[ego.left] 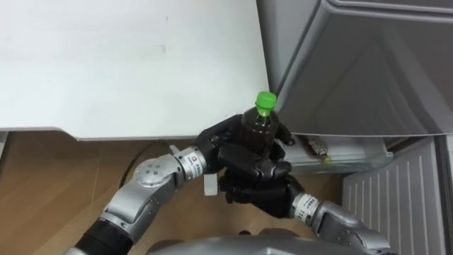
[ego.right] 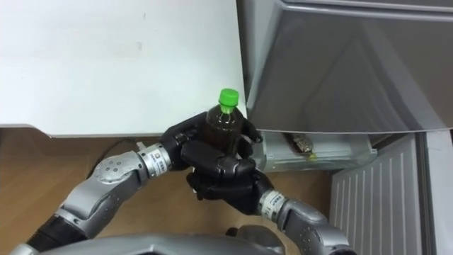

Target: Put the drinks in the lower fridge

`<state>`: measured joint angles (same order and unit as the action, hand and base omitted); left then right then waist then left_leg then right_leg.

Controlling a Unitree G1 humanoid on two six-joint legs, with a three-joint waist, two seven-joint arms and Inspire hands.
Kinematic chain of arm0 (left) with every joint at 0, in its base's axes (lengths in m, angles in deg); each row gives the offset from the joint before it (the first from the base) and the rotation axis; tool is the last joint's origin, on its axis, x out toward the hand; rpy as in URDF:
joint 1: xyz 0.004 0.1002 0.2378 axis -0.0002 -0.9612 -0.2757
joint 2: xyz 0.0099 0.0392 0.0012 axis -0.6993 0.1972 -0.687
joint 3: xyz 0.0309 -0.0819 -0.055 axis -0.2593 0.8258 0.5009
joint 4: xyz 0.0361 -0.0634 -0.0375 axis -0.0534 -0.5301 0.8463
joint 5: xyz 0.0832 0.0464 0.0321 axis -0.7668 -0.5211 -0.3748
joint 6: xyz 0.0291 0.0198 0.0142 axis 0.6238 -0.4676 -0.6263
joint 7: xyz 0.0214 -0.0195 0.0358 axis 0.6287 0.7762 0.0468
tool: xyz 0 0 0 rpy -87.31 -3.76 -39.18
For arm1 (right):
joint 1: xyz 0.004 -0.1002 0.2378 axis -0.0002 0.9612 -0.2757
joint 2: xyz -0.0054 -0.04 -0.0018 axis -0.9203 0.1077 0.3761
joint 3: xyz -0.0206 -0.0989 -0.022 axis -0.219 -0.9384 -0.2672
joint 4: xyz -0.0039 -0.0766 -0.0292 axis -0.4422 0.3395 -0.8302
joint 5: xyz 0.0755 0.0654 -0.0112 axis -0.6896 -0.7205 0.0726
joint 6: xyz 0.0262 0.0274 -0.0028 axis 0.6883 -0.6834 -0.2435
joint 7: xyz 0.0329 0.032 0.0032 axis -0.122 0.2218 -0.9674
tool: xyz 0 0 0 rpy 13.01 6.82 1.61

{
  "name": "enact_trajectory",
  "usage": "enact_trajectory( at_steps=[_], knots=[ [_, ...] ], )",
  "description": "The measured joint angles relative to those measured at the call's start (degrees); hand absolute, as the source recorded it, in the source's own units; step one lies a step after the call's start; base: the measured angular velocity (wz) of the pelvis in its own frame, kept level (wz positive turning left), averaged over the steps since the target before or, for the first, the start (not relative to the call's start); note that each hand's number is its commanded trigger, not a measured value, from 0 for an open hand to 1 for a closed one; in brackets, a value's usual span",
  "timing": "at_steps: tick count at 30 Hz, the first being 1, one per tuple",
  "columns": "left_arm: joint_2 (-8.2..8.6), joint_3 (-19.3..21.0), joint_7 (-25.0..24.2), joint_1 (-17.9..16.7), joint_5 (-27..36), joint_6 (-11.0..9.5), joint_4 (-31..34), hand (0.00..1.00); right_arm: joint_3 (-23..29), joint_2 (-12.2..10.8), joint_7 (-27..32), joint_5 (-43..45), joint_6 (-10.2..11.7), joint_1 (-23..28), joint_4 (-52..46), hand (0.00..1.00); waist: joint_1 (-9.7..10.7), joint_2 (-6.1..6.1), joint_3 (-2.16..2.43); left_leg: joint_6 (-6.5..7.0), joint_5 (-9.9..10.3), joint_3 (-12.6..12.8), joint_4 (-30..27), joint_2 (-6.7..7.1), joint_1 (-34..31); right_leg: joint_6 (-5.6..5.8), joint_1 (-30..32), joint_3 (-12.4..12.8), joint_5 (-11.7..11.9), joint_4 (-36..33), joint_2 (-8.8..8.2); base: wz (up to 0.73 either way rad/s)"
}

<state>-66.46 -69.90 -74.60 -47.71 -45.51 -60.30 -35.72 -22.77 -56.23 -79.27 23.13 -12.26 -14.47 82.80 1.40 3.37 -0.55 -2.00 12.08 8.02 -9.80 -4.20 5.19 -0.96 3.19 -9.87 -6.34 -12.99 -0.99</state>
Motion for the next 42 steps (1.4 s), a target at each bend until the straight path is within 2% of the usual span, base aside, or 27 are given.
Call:
enact_trajectory(
  at_steps=[6, 11, 14, 15, 19, 22, 27, 30, 33, 38, 42],
  knots=[
    [-0.56, -1.3, -2.9, 0.7, 3.7, 0.3, -4.1, 0.0, -0.9, 0.5, 0.3, 0.0, -2.4, 0.0, 0.6, 1.0, 0.0, -0.15, -0.09, 0.0, 0.0, 0.2, 0.0, 0.04, -0.7, -0.04, 0.9, 0.3, 0.0, -0.6, 0.04, -0.02],
    [-0.3, -1.9, -6.8, 2.2, 3.7, 0.4, -10.2, 0.0, -2.4, 1.0, 0.3, 0.0, -4.0, 0.0, 2.3, 1.0, -0.1, -1.21, -0.81, 0.05, 0.1, 0.3, 0.1, 0.03, -1.0, -0.05, 1.1, 0.3, 0.0, -0.6, 0.1, -0.01],
    [0.22, -2.6, -7.1, 3.5, 3.8, 0.8, -13.2, 0.0, -2.6, 0.4, 0.5, 0.0, -4.9, -0.2, 4.0, 1.0, 0.0, -1.74, -0.64, 0.03, 0.1, 0.2, 0.1, 0.0, -1.7, -0.07, 2.0, 0.4, 0.0, -0.7, 0.17, 0.0],
    [0.44, -2.7, -7.1, 4.0, 4.3, 1.6, -14.3, 0.0, -2.8, 0.4, 0.8, -0.1, -5.1, -0.3, 4.3, 1.0, 0.1, -1.79, -0.64, 0.03, 0.1, 0.2, 0.1, 0.0, -1.6, -0.11, 2.0, 0.4, -0.1, -0.7, 0.16, 0.0],
    [0.59, -2.8, -8.1, 4.8, 5.9, 2.8, -16.0, 0.0, -2.8, 0.3, 1.6, -0.1, -6.2, -0.3, 4.1, 1.0, 0.2, -1.65, -0.57, 0.03, 0.1, 0.7, 0.1, 0.13, -1.4, -0.03, 2.0, 0.7, -0.2, -0.6, 0.07, -0.04],
    [1.03, -2.6, -8.9, 5.0, 7.6, 3.7, -16.7, 0.0, -2.8, 0.1, 3.0, 0.0, -6.3, -0.3, 4.1, 1.0, 0.2, -1.55, -0.52, 0.03, 0.1, 1.3, 0.1, 0.23, -1.1, 0.09, 2.0, 1.4, -0.3, -0.6, 0.07, -0.09],
    [2.51, -2.5, -10.9, 7.3, 8.1, 4.1, -22.8, 0.0, -2.8, 0.2, 4.0, 0.1, -7.8, -0.5, 4.6, 1.0, 0.2, -1.54, -0.51, 0.03, 0.1, 1.7, 0.1, 0.34, -0.9, 0.22, 2.1, 1.9, -0.3, -0.6, 0.08, -0.05],
    [3.27, -2.5, -12.3, 9.1, 8.1, 4.1, -26.7, 0.0, -2.8, -0.2, 4.9, 0.1, -8.0, -0.9, 5.4, 1.0, 0.0, -1.56, -0.5, 0.04, 0.1, 2.2, 0.2, 0.32, -0.8, 0.23, 2.0, 2.0, -0.3, -0.6, 0.12, 0.0],
    [3.71, -2.3, -12.9, 9.4, 8.1, 3.9, -28.5, 0.0, -2.8, -0.2, 5.3, 0.2, -8.2, -0.9, 5.5, 1.0, -0.2, -1.62, -0.46, 0.04, 0.1, 2.4, 0.2, 0.32, -0.8, 0.28, 2.0, 2.2, -0.3, -0.6, 0.14, 0.0],
    [4.55, -1.9, -13.4, 9.9, 8.1, 4.0, -30.8, 0.0, -2.8, -0.2, 5.8, 0.3, -8.7, -1.0, 5.5, 1.0, -0.2, -2.29, -0.06, 0.04, 0.1, 2.8, 0.2, 0.33, -0.8, 0.34, 2.0, 2.7, -0.1, -0.6, 0.22, -0.05],
    [5.88, -0.2, -14.2, 9.9, 8.0, 4.2, -33.6, 0.0, -2.8, 0.0, 5.8, 0.7, -9.7, -1.3, 5.7, 1.0, -0.2, -3.34, 0.41, 0.04, 0.1, 3.0, 0.3, 0.35, -0.5, 0.34, 2.0, 2.9, -0.1, -0.8, 0.25, 0.0]
  ],
)
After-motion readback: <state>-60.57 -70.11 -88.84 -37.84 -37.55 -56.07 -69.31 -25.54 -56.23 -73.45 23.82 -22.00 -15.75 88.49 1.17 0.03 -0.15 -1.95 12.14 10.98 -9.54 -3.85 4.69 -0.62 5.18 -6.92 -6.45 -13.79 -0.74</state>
